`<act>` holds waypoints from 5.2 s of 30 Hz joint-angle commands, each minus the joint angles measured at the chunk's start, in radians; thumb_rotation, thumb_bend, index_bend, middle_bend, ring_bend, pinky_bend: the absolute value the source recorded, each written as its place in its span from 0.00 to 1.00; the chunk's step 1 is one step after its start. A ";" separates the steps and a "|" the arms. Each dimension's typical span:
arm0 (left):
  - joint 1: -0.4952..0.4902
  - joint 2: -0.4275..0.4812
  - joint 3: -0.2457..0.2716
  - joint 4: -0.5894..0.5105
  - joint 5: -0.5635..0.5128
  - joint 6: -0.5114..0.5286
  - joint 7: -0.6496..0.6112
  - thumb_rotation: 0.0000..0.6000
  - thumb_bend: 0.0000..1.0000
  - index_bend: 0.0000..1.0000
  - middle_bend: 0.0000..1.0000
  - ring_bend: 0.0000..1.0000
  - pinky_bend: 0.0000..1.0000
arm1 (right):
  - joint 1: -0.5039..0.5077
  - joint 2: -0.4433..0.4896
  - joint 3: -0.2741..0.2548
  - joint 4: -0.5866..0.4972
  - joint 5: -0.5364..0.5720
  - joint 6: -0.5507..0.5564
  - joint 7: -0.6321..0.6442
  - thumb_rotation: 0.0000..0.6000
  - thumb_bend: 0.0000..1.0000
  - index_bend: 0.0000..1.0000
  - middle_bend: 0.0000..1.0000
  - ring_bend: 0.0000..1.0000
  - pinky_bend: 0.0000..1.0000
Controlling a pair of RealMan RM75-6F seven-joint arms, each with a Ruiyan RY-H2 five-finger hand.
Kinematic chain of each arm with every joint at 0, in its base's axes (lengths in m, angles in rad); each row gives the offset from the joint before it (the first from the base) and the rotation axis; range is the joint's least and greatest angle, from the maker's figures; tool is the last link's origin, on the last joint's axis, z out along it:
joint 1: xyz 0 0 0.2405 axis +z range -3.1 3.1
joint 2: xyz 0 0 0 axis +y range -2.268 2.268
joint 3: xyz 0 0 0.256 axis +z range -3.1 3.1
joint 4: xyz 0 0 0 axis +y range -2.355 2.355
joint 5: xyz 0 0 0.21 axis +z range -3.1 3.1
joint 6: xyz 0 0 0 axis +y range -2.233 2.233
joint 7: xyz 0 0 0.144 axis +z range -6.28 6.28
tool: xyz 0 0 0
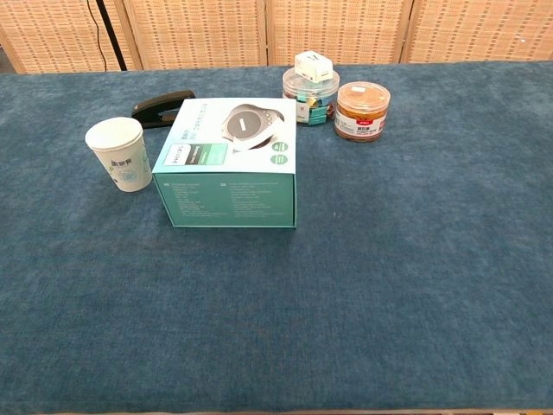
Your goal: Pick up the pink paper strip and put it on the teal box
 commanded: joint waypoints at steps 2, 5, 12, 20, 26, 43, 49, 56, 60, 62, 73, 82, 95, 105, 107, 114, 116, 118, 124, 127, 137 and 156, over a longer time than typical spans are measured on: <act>-0.050 -0.021 -0.033 -0.043 -0.084 -0.044 0.061 1.00 0.00 0.03 0.00 0.00 0.00 | -0.003 0.001 0.004 -0.003 -0.001 -0.004 -0.001 1.00 0.00 0.06 0.00 0.00 0.00; -0.074 -0.043 -0.054 -0.052 -0.125 -0.050 0.083 0.86 0.00 0.15 0.00 0.00 0.00 | -0.005 0.002 0.008 -0.005 -0.002 -0.005 -0.001 1.00 0.00 0.07 0.00 0.00 0.00; -0.127 -0.112 -0.092 -0.072 -0.173 -0.038 0.157 0.51 0.00 0.30 0.00 0.00 0.00 | -0.014 0.006 0.019 -0.010 -0.006 0.002 0.002 1.00 0.00 0.07 0.00 0.00 0.00; -0.217 -0.200 -0.113 -0.128 -0.301 -0.063 0.318 0.48 0.00 0.31 0.00 0.00 0.00 | -0.021 0.016 0.027 -0.021 -0.012 -0.001 0.015 1.00 0.00 0.07 0.00 0.00 0.00; -0.340 -0.379 -0.134 -0.074 -0.414 -0.074 0.457 0.48 0.00 0.32 0.00 0.00 0.00 | -0.025 0.029 0.038 -0.028 -0.006 -0.014 0.034 1.00 0.00 0.07 0.00 0.00 0.00; -0.468 -0.581 -0.137 0.026 -0.591 0.015 0.589 0.47 0.00 0.34 0.00 0.00 0.00 | -0.036 0.062 0.058 -0.033 0.003 -0.044 0.111 1.00 0.00 0.07 0.00 0.00 0.00; -0.486 -0.606 -0.122 0.061 -0.611 0.010 0.586 0.48 0.00 0.35 0.00 0.00 0.00 | -0.038 0.068 0.061 -0.037 0.003 -0.051 0.118 1.00 0.00 0.08 0.00 0.00 0.00; -0.499 -0.634 -0.109 0.085 -0.626 0.030 0.601 0.48 0.00 0.35 0.00 0.00 0.00 | -0.038 0.073 0.064 -0.040 0.006 -0.063 0.133 1.00 0.00 0.08 0.00 0.00 0.00; -0.505 -0.647 -0.106 0.095 -0.639 0.035 0.604 0.48 0.00 0.35 0.00 0.00 0.00 | -0.038 0.075 0.065 -0.041 0.004 -0.066 0.140 1.00 0.00 0.08 0.00 0.00 0.00; -0.509 -0.653 -0.105 0.100 -0.643 0.038 0.606 0.47 0.00 0.35 0.00 0.00 0.00 | -0.040 0.076 0.066 -0.041 0.003 -0.065 0.143 1.00 0.00 0.08 0.00 0.00 0.00; -0.521 -0.672 -0.096 0.128 -0.653 0.041 0.600 0.47 0.00 0.35 0.00 0.00 0.00 | -0.042 0.079 0.069 -0.037 0.000 -0.070 0.157 1.00 0.00 0.07 0.00 0.00 0.00; -0.524 -0.672 -0.088 0.135 -0.647 0.038 0.593 0.47 0.00 0.35 0.00 0.00 0.00 | -0.043 0.081 0.070 -0.038 -0.001 -0.072 0.163 1.00 0.00 0.07 0.00 0.00 0.00; -0.520 -0.665 -0.072 0.145 -0.651 0.038 0.590 0.47 0.00 0.35 0.00 0.00 0.00 | -0.042 0.078 0.069 -0.042 -0.008 -0.075 0.162 1.00 0.00 0.07 0.00 0.00 0.00; -0.521 -0.673 -0.064 0.155 -0.637 0.046 0.595 0.47 0.00 0.35 0.00 0.00 0.00 | -0.044 0.079 0.072 -0.042 -0.006 -0.074 0.166 1.00 0.00 0.07 0.00 0.00 0.00; -0.522 -0.674 -0.065 0.153 -0.638 0.044 0.593 0.47 0.00 0.35 0.00 0.00 0.00 | -0.044 0.080 0.073 -0.042 -0.006 -0.075 0.168 1.00 0.00 0.07 0.00 0.00 0.00; -0.526 -0.678 -0.064 0.150 -0.644 0.042 0.602 0.47 0.00 0.35 0.00 0.00 0.00 | -0.044 0.081 0.074 -0.043 -0.006 -0.076 0.171 1.00 0.00 0.07 0.00 0.00 0.00; -0.526 -0.679 -0.062 0.145 -0.649 0.041 0.603 0.47 0.00 0.35 0.00 0.00 0.00 | -0.044 0.082 0.073 -0.043 -0.006 -0.077 0.173 1.00 0.00 0.07 0.00 0.00 0.00; -0.526 -0.678 -0.062 0.139 -0.649 0.041 0.602 0.47 0.00 0.35 0.00 0.00 0.00 | -0.044 0.082 0.073 -0.043 -0.006 -0.078 0.173 1.00 0.00 0.07 0.00 0.00 0.00; -0.527 -0.665 -0.059 0.118 -0.646 0.023 0.591 0.47 0.00 0.35 0.00 0.00 0.00 | -0.044 0.080 0.071 -0.046 -0.010 -0.078 0.168 1.00 0.00 0.07 0.00 0.00 0.00; -0.528 -0.658 -0.059 0.115 -0.646 0.023 0.589 0.47 0.00 0.35 0.00 0.00 0.00 | -0.045 0.079 0.071 -0.048 -0.007 -0.077 0.161 1.00 0.00 0.07 0.00 0.00 0.00; -0.526 -0.647 -0.057 0.112 -0.658 0.036 0.595 0.47 0.00 0.35 0.00 0.00 0.00 | -0.045 0.080 0.071 -0.051 -0.008 -0.078 0.163 1.00 0.00 0.07 0.00 0.00 0.00; -0.525 -0.617 -0.053 0.112 -0.655 0.014 0.564 0.47 0.00 0.35 0.00 0.00 0.00 | -0.047 0.082 0.073 -0.052 -0.003 -0.081 0.165 1.00 0.00 0.07 0.00 0.00 0.00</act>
